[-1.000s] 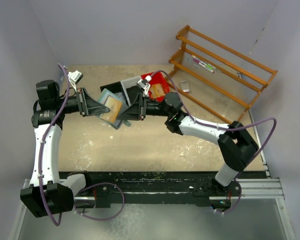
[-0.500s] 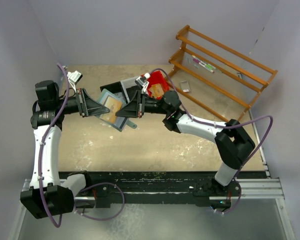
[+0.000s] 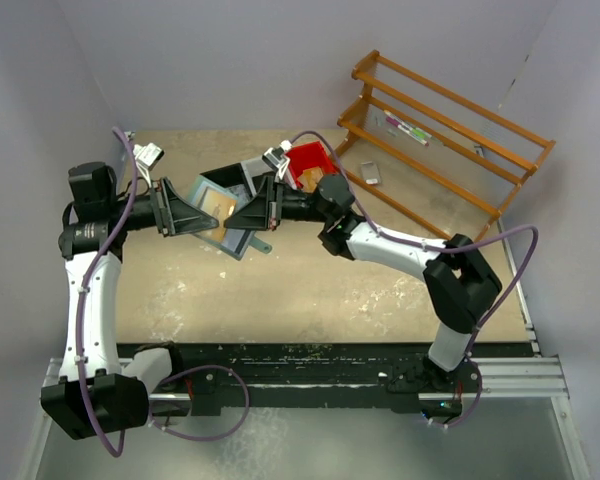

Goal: Take the credit cards out of the card holder

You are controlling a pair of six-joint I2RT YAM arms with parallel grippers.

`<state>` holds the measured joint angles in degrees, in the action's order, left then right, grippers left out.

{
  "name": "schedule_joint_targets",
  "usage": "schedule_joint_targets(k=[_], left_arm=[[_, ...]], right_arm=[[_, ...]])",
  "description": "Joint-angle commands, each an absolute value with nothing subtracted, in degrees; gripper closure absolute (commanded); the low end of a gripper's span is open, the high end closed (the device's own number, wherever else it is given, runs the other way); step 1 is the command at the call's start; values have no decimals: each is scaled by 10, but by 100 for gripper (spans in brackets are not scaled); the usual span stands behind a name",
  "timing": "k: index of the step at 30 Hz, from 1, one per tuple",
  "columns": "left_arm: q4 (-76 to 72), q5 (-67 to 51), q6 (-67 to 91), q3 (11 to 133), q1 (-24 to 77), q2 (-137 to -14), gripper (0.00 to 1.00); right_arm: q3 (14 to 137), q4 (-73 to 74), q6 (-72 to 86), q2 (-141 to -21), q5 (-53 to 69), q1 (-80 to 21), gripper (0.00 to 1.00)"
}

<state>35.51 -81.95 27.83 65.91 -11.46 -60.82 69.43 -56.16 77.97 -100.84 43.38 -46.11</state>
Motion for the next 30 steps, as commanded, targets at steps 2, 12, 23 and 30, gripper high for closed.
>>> schedule_joint_targets(k=[2, 12, 23, 30], left_arm=[[366, -855, 257, 680, -113, -597, 65], [385, -855, 243, 693, -113, -607, 80], [365, -850, 264, 694, -113, -602, 77], [361, -848, 266, 695, -113, -599, 80]], right_arm=[[747, -535, 746, -1019, 462, -467, 100], [719, -517, 717, -994, 494, -454, 100], [679, -581, 752, -985, 474, -454, 100], [644, -590, 765, -967, 435, -450, 89]])
